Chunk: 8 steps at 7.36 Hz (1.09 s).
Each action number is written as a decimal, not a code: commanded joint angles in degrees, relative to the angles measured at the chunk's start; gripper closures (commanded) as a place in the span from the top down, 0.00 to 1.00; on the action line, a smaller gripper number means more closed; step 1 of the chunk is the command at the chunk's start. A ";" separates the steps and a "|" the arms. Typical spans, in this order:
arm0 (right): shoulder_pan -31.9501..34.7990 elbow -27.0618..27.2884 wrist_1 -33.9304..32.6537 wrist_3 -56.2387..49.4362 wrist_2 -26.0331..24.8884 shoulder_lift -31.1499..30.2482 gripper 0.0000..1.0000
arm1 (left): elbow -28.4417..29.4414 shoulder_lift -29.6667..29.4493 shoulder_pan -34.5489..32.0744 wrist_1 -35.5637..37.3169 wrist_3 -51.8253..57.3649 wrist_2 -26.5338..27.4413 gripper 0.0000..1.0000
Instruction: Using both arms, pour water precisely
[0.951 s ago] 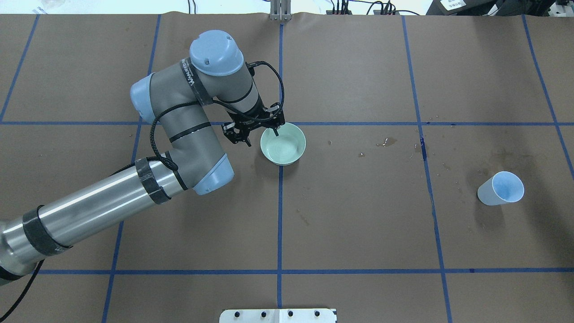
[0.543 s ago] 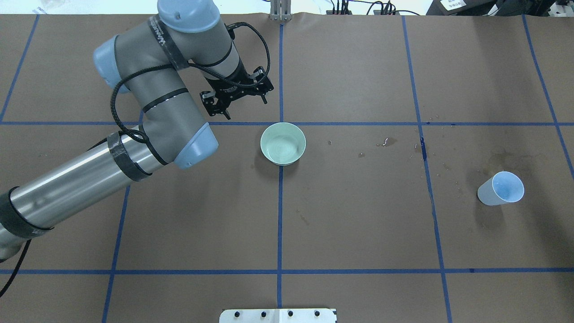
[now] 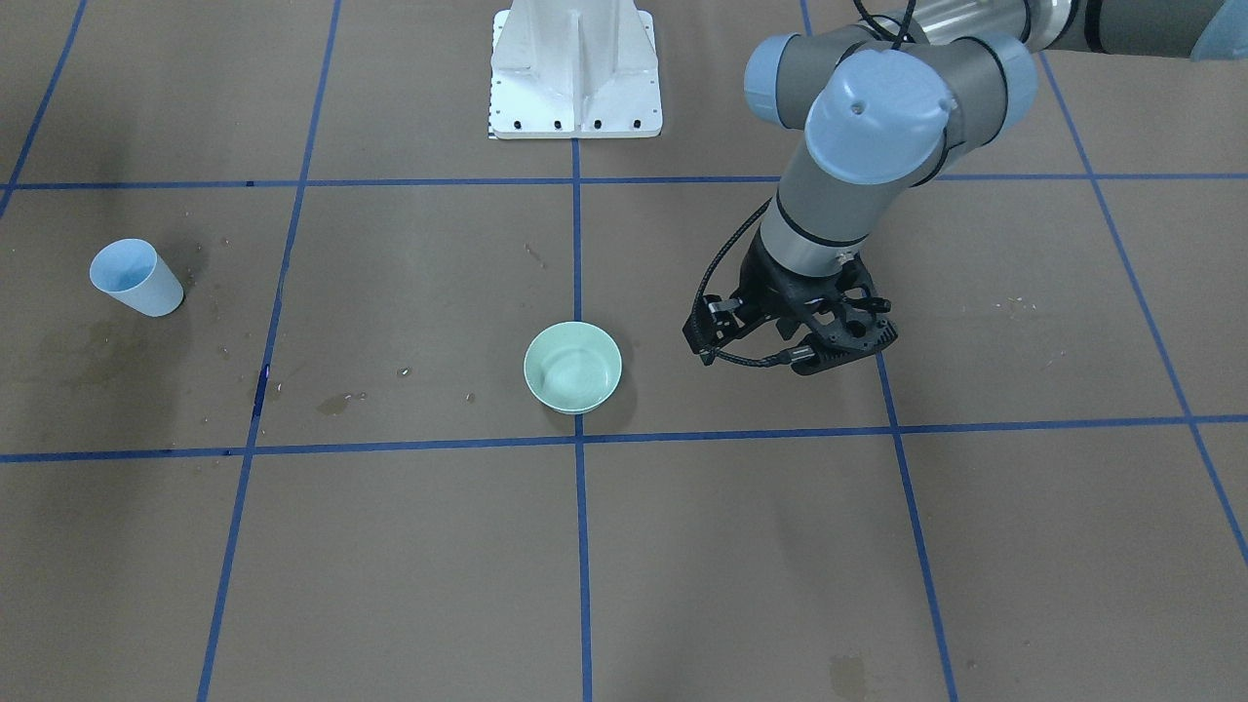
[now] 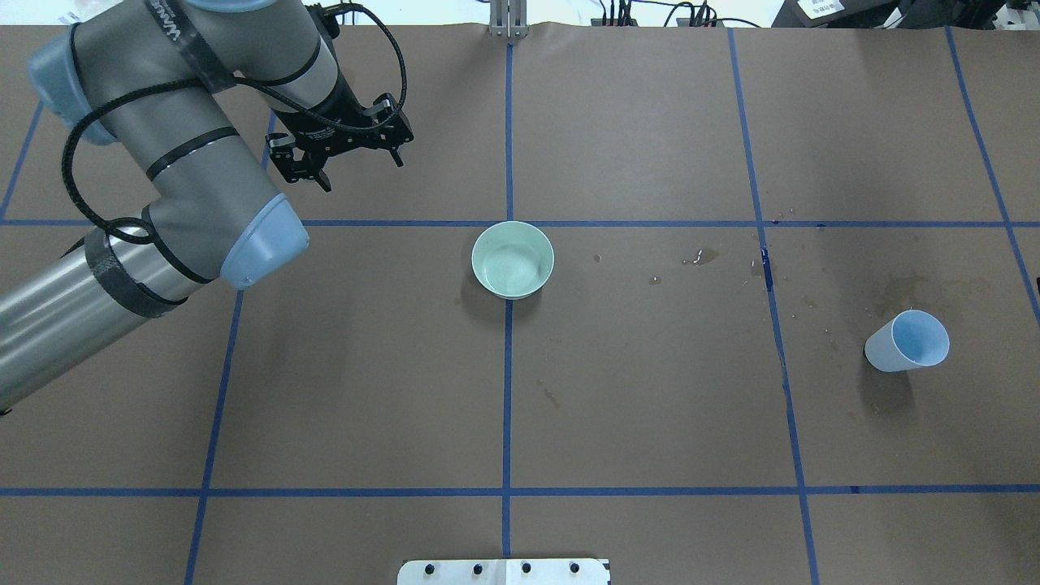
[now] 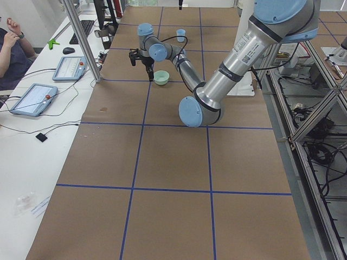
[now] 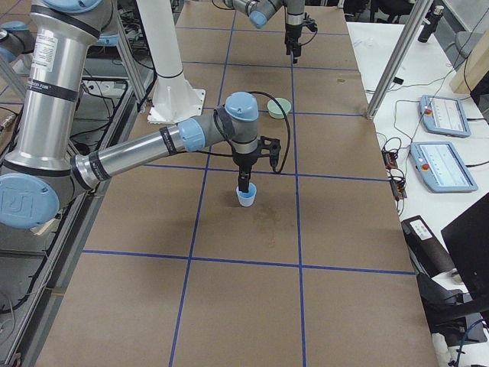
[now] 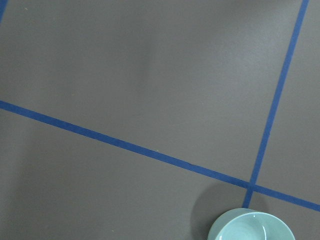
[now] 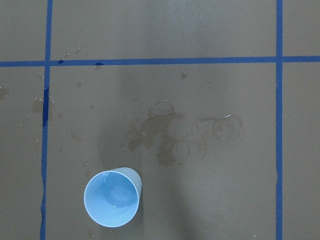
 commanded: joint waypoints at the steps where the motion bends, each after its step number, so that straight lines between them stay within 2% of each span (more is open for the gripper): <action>1: -10.26 2.86 12.47 22.80 -10.10 -5.82 0.99 | -1.18 1.41 -0.46 0.22 0.17 0.58 1.00; 2: -18.58 2.86 19.24 31.44 -19.46 -9.68 0.99 | -1.27 1.77 -0.81 0.22 0.17 0.75 1.00; 3: -29.19 2.86 22.71 40.22 -31.22 -12.50 0.99 | -2.05 2.47 -1.60 0.22 0.17 1.10 1.00; 4: -36.78 2.78 22.74 46.92 -38.38 -12.79 0.99 | -3.37 3.78 -1.78 0.13 0.26 1.19 1.00; 5: -46.69 2.78 22.57 55.69 -48.11 -13.32 0.99 | -4.08 4.40 -2.39 0.13 0.34 1.20 1.00; 6: -53.14 2.25 22.30 60.65 -55.00 -13.67 0.99 | -4.26 5.10 -2.57 0.13 0.35 1.20 1.00; 7: -55.90 0.42 22.30 64.01 -58.63 -13.67 0.99 | -4.26 5.28 -2.57 0.13 0.35 1.20 1.00; 8: -60.11 -2.29 22.30 67.78 -65.80 -13.50 0.99 | -4.35 5.63 -2.57 0.13 0.35 1.20 1.00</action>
